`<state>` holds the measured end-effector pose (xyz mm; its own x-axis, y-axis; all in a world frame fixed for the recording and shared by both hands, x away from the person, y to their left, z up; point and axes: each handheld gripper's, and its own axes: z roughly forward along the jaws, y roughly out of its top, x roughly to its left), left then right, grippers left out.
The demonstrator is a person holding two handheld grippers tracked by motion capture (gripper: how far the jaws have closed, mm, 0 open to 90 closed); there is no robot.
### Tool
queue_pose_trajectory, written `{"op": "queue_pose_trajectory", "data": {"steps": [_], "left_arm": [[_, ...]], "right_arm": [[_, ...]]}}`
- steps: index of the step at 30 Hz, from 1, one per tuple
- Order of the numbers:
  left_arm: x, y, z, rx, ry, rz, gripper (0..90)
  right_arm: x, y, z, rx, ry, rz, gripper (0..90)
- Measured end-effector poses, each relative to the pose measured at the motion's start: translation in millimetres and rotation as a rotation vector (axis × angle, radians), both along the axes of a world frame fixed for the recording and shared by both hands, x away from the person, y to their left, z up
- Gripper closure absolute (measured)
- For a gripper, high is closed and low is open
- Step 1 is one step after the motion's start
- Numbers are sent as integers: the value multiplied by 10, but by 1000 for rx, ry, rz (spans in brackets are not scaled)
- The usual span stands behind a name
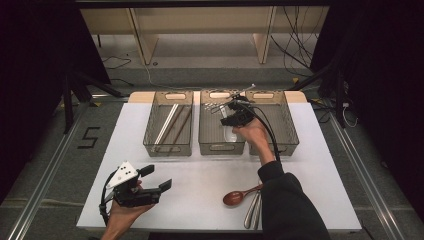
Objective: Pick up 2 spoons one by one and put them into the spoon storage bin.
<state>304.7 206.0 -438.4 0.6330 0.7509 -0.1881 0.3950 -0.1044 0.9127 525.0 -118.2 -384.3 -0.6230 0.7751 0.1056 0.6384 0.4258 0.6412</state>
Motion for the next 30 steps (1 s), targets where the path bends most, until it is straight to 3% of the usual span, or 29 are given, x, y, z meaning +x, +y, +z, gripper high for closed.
{"op": "queue_pose_trajectory", "data": {"steps": [6,18,30], "left_arm": [[-1,0,1,0,0,-1,162],[0,-2,0,0,2,-2,162],[1,-1,-2,-2,3,-3,161]], "right_arm": [[7,15,-39,6,16,-4,735],[-3,-35,15,40,26,-14,484],[-319,-110,292,26,-35,122,324]]}}
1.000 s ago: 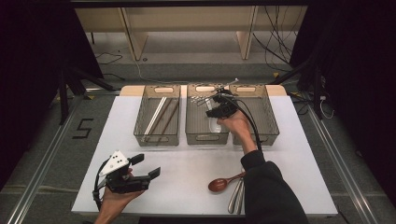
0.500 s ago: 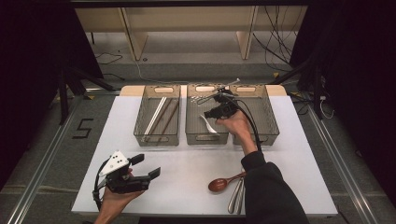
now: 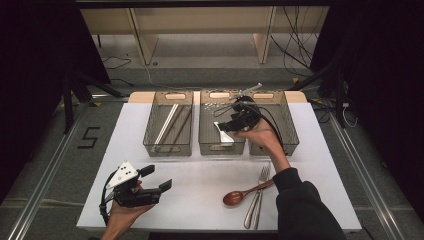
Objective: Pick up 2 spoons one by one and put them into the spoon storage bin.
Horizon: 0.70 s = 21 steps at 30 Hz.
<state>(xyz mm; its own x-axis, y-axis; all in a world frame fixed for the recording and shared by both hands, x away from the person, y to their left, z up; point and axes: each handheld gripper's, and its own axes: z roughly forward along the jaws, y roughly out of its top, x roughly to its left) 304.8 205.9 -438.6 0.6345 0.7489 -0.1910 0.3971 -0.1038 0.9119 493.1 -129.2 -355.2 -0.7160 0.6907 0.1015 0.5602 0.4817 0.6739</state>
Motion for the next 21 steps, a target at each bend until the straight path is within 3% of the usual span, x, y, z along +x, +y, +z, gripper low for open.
{"op": "queue_pose_trajectory", "data": {"steps": [5,9,13,21], "left_arm": [[1,1,-1,6,0,-3,161],[1,1,-1,7,0,-4,161],[1,-1,-2,3,-1,0,161],[1,2,-1,9,-1,-3,161]], "right_arm": [[-178,-77,60,-3,-15,53,305],[-307,-130,60,-19,0,78,303],[-417,-188,24,-46,-11,125,298],[-616,-279,-101,-68,12,155,286]]}}
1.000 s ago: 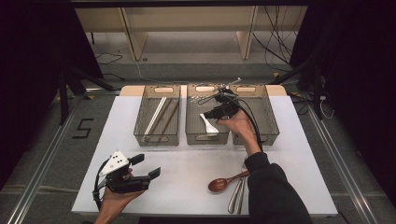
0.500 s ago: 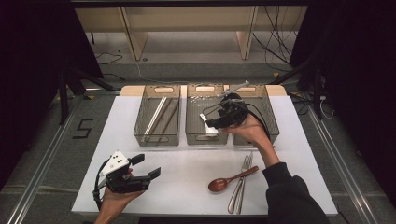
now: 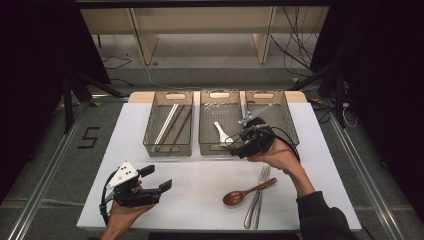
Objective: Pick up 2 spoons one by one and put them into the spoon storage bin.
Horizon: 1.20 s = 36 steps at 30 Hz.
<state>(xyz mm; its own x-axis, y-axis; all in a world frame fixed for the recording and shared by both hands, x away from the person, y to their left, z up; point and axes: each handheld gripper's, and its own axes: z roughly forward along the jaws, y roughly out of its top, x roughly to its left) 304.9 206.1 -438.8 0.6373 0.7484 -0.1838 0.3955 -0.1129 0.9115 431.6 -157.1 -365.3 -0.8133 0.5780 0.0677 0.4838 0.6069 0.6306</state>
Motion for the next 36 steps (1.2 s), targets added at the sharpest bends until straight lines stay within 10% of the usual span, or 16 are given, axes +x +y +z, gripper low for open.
{"op": "queue_pose_trajectory", "data": {"steps": [36], "left_arm": [[-1,30,-4,-28,-26,17,159]], "right_arm": [[-405,-235,-513,-126,54,56,274]]}}
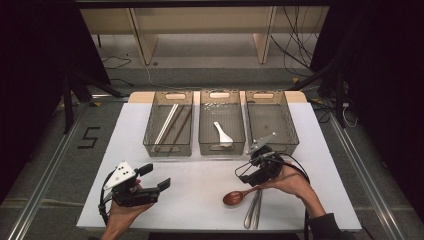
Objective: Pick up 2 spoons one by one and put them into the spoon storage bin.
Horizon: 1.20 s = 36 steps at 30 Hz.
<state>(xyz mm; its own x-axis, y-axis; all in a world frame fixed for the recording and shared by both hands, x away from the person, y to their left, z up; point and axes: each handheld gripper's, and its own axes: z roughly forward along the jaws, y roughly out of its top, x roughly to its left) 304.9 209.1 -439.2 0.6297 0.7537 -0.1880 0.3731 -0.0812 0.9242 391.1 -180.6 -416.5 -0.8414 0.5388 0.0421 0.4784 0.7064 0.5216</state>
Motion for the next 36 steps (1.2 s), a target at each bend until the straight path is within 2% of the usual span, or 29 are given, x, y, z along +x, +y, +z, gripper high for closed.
{"op": "queue_pose_trajectory", "data": {"steps": [5,17,24,29,30,33,34,35,36], "left_arm": [[-1,-1,1,-1,-1,-1,160],[-2,3,1,-1,-1,-1,160],[-4,6,4,2,-1,-4,159],[-4,3,3,0,0,-3,159],[-3,2,2,-1,-1,-3,160],[-4,2,3,0,-1,-4,159],[-4,2,3,-1,0,-4,160],[-4,5,4,2,0,-5,160],[-3,3,3,0,0,-4,160]], "right_arm": [[-17,4,-31,-25,7,22,281],[-86,32,-134,-102,63,76,332],[-121,47,-209,-160,70,114,343],[-141,64,-256,-198,58,148,361],[-147,70,-262,-199,71,146,365],[-150,73,-300,-222,67,161,381],[-159,78,-299,-231,84,151,387],[-151,72,-317,-237,66,170,393],[-157,77,-317,-239,77,164,398]]}}
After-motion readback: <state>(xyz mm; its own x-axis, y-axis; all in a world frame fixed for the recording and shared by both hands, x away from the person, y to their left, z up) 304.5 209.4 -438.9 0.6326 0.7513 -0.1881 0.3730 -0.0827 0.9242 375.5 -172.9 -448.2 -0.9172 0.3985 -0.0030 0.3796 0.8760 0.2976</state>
